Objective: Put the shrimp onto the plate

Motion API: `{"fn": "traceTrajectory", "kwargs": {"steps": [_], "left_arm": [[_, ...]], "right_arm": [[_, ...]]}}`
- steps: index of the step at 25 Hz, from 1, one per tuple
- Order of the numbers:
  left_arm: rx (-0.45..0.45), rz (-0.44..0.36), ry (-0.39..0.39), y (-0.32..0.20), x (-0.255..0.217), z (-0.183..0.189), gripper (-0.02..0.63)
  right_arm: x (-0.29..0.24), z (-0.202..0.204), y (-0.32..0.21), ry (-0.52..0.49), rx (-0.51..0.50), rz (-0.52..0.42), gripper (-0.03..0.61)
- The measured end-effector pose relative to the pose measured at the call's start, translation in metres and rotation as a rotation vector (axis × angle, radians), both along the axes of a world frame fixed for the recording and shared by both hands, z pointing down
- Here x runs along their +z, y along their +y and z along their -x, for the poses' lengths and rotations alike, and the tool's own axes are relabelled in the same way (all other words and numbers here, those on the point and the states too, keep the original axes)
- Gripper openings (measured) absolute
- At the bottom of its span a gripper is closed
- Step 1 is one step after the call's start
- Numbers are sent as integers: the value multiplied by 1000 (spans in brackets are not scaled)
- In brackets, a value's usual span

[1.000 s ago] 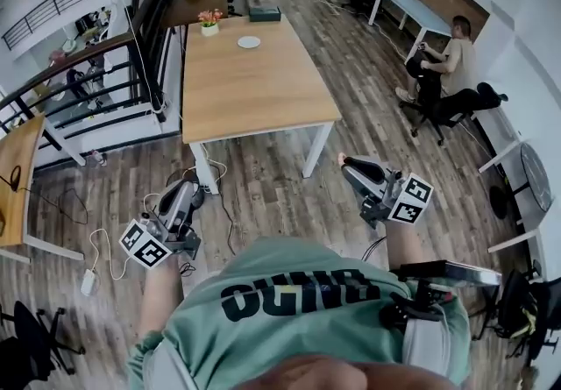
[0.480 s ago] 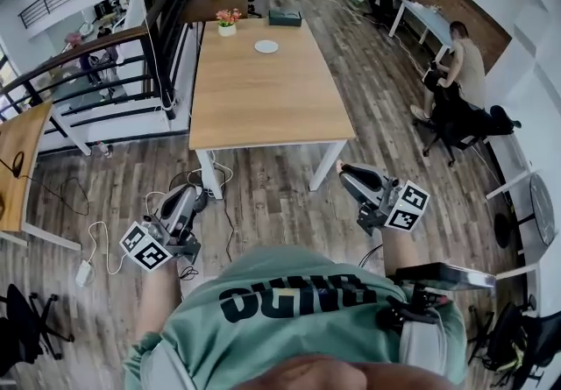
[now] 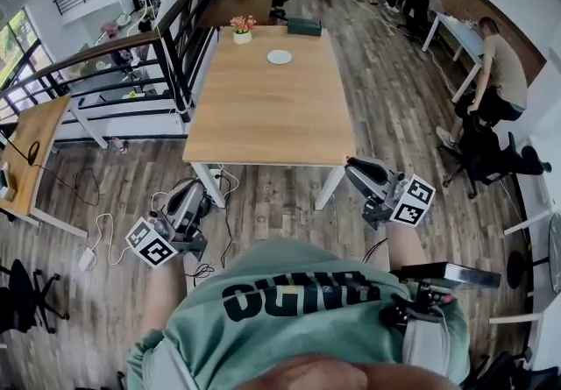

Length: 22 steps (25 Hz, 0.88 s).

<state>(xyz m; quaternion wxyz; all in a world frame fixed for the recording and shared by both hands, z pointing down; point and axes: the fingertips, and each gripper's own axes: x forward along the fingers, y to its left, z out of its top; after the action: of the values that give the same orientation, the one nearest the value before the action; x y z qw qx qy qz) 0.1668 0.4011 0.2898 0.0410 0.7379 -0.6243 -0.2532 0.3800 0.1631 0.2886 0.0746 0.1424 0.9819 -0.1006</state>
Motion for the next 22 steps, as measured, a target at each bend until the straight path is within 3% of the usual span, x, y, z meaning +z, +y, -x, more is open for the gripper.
{"fn": "traceTrajectory", "kwargs": {"steps": [8, 14, 22], "left_arm": [[-17, 23, 8, -87, 0, -34, 5], [36, 62, -2, -137, -2, -49, 5], [84, 58, 3, -158, 10, -3, 5]], "right_arm": [[13, -29, -92, -11, -23, 37, 67], [17, -47, -134, -27, 10, 60, 67], [33, -12, -150, 8, 71, 66, 67]]}}
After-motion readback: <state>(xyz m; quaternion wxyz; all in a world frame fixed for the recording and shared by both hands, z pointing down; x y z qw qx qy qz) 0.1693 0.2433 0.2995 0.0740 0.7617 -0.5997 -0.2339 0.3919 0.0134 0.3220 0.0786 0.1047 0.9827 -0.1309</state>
